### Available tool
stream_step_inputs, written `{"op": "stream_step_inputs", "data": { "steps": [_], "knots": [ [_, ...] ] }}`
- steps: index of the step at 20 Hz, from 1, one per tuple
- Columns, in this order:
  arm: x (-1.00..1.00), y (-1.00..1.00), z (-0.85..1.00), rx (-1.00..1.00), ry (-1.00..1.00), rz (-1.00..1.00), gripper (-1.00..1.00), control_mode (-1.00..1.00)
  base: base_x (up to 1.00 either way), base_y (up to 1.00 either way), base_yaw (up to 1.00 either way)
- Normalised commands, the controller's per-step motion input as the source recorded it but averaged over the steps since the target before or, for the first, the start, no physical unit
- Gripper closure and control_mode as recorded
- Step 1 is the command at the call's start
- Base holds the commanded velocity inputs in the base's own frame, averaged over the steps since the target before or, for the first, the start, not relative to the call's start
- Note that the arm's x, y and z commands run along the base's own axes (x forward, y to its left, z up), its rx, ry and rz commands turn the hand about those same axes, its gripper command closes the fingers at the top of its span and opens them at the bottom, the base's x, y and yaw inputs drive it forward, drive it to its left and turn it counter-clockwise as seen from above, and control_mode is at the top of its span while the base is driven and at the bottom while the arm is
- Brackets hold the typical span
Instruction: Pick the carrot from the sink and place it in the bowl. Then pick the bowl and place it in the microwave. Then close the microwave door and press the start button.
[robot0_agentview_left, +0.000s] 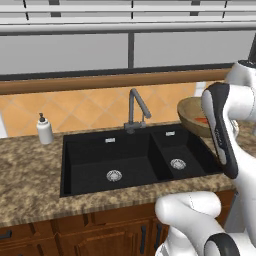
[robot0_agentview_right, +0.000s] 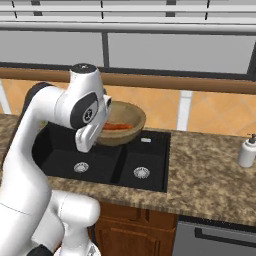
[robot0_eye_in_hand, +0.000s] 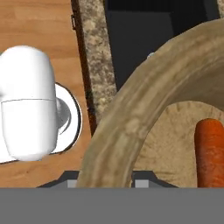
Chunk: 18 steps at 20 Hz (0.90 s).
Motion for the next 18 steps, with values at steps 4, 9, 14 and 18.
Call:
{"op": "stream_step_inputs", "data": {
  "steps": [4, 9, 14, 18],
  "knots": [
    [-0.49, 0.58, 0.51, -0.04, -0.02, 0.33, 1.0, -1.0, 0.0, 0.0, 0.0],
    [-0.37, 0.45, 0.38, 0.0, -0.01, 0.18, 1.0, -1.0, 0.0, 0.0, 0.0],
    [-0.32, 0.13, 0.1, 0.0, -0.04, 0.02, 1.0, 1.0, -0.6, 0.02, 0.0],
    [0.0, 0.0, 0.0, 0.0, 0.0, 0.0, 1.0, 1.0, -0.8, -0.36, -0.08]
  ]
}}
